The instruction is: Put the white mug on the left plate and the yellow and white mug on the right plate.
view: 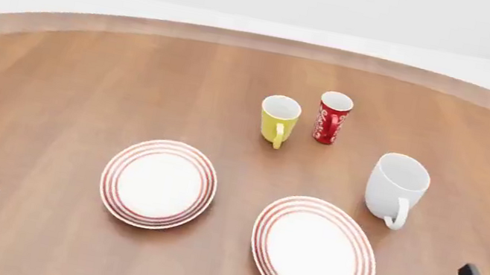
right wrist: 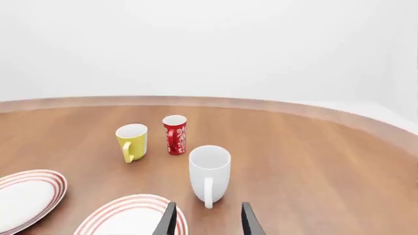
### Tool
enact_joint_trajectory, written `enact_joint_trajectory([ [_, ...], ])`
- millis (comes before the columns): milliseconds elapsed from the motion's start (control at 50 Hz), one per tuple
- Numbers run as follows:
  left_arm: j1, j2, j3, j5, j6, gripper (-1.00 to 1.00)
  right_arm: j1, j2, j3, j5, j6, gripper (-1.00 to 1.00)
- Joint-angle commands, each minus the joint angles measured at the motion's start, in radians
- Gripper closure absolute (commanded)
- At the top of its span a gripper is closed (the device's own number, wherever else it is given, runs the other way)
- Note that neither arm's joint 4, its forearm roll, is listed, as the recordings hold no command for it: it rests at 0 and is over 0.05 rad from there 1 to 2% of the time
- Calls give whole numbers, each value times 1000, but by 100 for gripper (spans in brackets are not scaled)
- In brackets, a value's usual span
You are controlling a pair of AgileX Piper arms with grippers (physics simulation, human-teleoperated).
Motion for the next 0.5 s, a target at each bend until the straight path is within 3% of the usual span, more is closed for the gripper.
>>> enact_joint_trajectory([
  [20, 0, 5, -3, -1, 0, -100, 3, 2, -2, 2, -19, -100],
  [360, 0, 5, -3, -1, 0, -100, 30, 67, -1, -20, -62, -100],
  [500, 0, 5, -3, -1, 0, -100, 32, 172, -1, -111, -65, -100],
])
